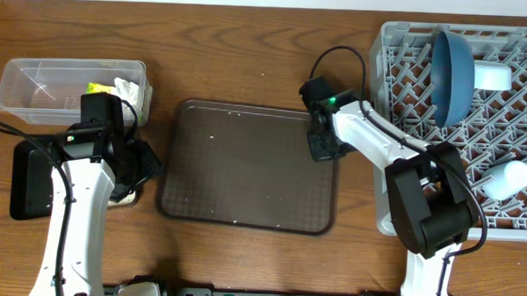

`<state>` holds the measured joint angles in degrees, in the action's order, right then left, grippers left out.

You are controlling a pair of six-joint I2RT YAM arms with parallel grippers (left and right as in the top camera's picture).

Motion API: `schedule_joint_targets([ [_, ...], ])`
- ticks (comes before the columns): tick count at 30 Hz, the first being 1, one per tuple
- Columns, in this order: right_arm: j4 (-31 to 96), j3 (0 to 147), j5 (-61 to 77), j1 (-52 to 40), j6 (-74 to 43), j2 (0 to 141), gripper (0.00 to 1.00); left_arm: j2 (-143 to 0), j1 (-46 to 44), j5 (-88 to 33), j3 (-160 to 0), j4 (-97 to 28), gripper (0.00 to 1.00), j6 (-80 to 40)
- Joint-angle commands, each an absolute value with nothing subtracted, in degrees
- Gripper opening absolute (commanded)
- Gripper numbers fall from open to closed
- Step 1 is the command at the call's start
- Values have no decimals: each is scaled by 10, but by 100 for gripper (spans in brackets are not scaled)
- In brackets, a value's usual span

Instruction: Sort waste into correct bins and load items into the dishwasher rack

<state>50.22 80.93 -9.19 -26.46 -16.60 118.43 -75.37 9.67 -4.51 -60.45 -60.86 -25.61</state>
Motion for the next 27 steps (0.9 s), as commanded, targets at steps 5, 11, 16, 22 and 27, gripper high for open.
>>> schedule_joint_targets([
  [5,462,806,-122,-232,-177,1192,1,-756,95,-39,-601,-610,64,-251],
  [11,425,806,-123,-224,-177,1192,1,-756,95,-39,-601,-610,64,-251],
  [16,394,806,-123,-217,-178,1192,2,-756,95,-39,-601,-610,64,-251],
  [22,362,806,-123,-214,-178,1195,1,-756,95,-39,-601,-610,64,-251],
  [27,336,806,-122,-213,-178,1209,2,-756,95,-39,-601,-610,64,-251],
])
